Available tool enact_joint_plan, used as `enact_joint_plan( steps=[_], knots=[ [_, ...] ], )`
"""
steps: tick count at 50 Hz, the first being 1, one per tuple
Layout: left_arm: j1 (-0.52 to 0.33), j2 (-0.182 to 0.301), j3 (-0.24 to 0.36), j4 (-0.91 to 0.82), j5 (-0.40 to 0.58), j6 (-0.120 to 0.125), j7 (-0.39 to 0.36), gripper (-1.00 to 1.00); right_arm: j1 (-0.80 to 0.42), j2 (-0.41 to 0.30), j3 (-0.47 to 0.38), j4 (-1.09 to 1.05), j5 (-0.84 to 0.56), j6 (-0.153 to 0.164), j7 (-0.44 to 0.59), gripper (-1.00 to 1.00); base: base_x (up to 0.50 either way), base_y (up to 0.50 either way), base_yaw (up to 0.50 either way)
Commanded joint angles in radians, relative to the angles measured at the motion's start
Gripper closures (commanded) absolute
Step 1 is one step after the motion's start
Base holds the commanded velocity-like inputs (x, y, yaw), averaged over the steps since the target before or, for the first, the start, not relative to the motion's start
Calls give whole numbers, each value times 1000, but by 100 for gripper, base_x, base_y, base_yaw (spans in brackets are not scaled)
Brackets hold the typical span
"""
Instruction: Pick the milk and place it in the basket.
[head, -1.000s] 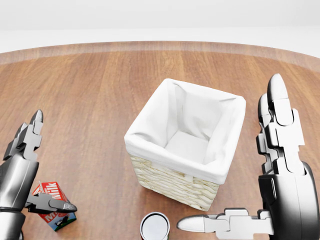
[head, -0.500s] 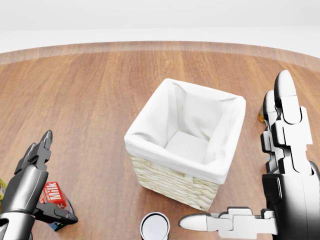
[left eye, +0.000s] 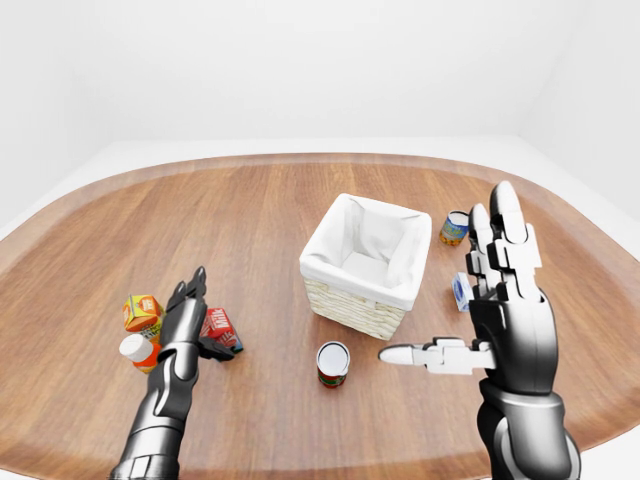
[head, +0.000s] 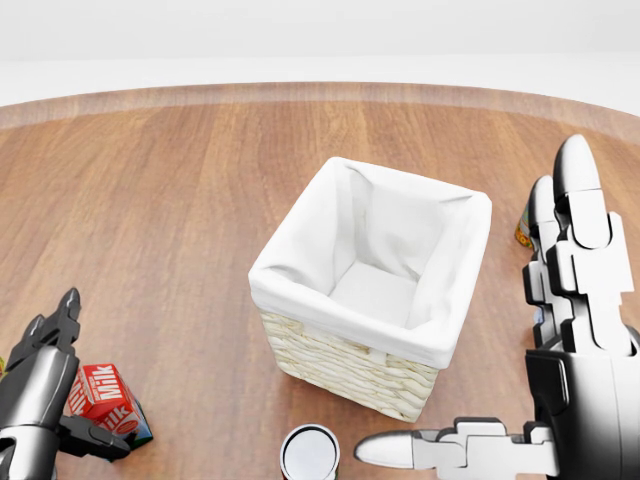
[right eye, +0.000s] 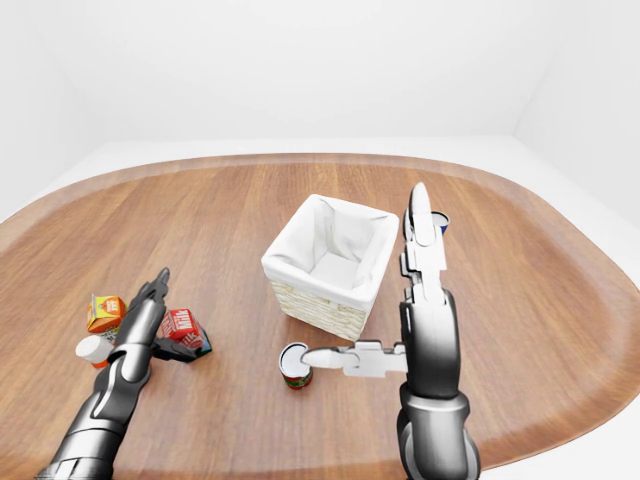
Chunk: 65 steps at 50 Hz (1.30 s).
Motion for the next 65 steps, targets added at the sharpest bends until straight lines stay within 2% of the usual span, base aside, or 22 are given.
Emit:
enact_joint_plan(
  steps=[1,4,5,6,7,8,9,10,16,24,28,31,33,38,41,47,52,54,56,57,65],
  knots=[
    [-143,59,-42,330,6,0,122,-100,9,-4,9,-27,0,0,0,-100,0,0,0],
    [-183,71,-61,417,8,0,157,-100,9,-4,9,-27,3,0,-1,-100,0,0,0],
    [-195,72,-67,450,6,0,166,-74,7,-4,9,-24,2,0,-2,-100,0,0,0],
    [-197,73,-69,456,5,0,169,-74,6,-4,9,-24,2,0,-2,-100,0,0,0],
    [-214,75,-79,497,14,0,195,-15,7,-4,11,-21,2,0,-2,-100,0,0,0],
    [-217,76,-87,518,19,0,210,28,14,-5,15,-24,0,0,-4,-100,0,0,0],
    [-218,76,-89,522,19,0,212,28,15,-6,15,-25,0,0,-4,-100,0,0,0],
    [-218,74,-94,542,16,0,212,100,12,-6,10,-18,5,0,-5,-100,0,0,0],
    [-206,65,-98,495,-3,0,167,100,9,-5,14,-21,2,0,-6,-100,0,0,0],
    [-199,49,-106,465,18,0,159,100,3,-5,14,-13,2,0,-7,-100,0,0,0],
    [-176,40,-91,364,5,0,104,100,7,-6,14,-12,2,0,-8,-100,0,0,0],
    [-199,43,-88,370,17,0,108,100,7,-7,17,6,3,0,-11,-100,0,0,0],
    [-219,49,-91,402,30,0,137,100,11,-8,25,6,-4,0,-14,-100,0,0,0],
    [-187,43,-78,313,10,0,86,100,19,-14,37,10,-10,0,-21,-100,0,0,0],
    [-212,50,-70,305,12,0,83,100,13,-14,39,29,-10,0,-23,-100,0,0,0],
    [-202,56,-32,131,-27,0,-25,100,17,-17,44,15,-8,0,-21,-100,0,0,0],
    [-236,60,-12,37,-41,0,-85,100,18,-18,50,26,-13,0,-24,-100,0,0,0],
    [-210,45,10,-122,-99,0,-190,100,22,-20,52,25,-13,0,-25,-100,0,0,0],
    [-210,45,15,-157,-93,0,-195,100,22,-20,52,24,-12,0,-25,-100,0,0,0],
    [-217,47,26,-209,-105,0,-231,100,21,-20,53,23,-13,0,-25,-100,0,0,0],
    [-268,71,43,-273,-117,0,-272,100,22,-20,48,23,-8,0,-25,-100,0,0,0]
  ],
)
